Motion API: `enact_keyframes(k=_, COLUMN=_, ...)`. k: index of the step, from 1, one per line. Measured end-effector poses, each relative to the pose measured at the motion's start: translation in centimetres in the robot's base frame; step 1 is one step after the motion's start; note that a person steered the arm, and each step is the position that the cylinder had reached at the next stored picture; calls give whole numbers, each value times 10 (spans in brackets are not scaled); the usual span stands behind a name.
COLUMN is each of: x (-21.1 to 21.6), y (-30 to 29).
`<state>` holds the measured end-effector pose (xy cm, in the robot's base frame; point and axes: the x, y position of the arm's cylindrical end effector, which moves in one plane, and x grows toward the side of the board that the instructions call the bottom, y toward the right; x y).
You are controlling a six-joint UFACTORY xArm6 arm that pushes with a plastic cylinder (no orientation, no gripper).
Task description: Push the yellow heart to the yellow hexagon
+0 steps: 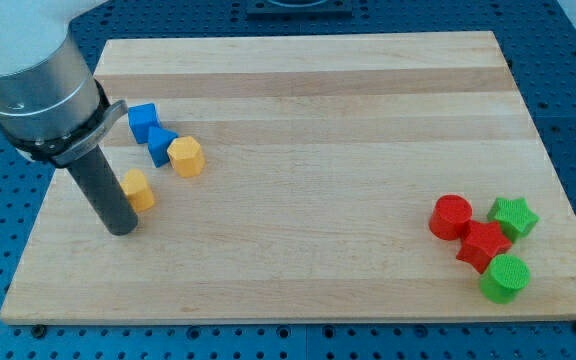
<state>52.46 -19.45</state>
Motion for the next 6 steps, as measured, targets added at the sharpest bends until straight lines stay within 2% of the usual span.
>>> enact_keyframes(k=2, x=-6, y=21)
enact_keyframes(k=3, x=18, y=-9)
enact_keyframes(k=4, x=17, y=-28)
enact_keyframes(k=5, x=-40, y=-18)
enact_keyframes(k=6, x=-44, y=-7)
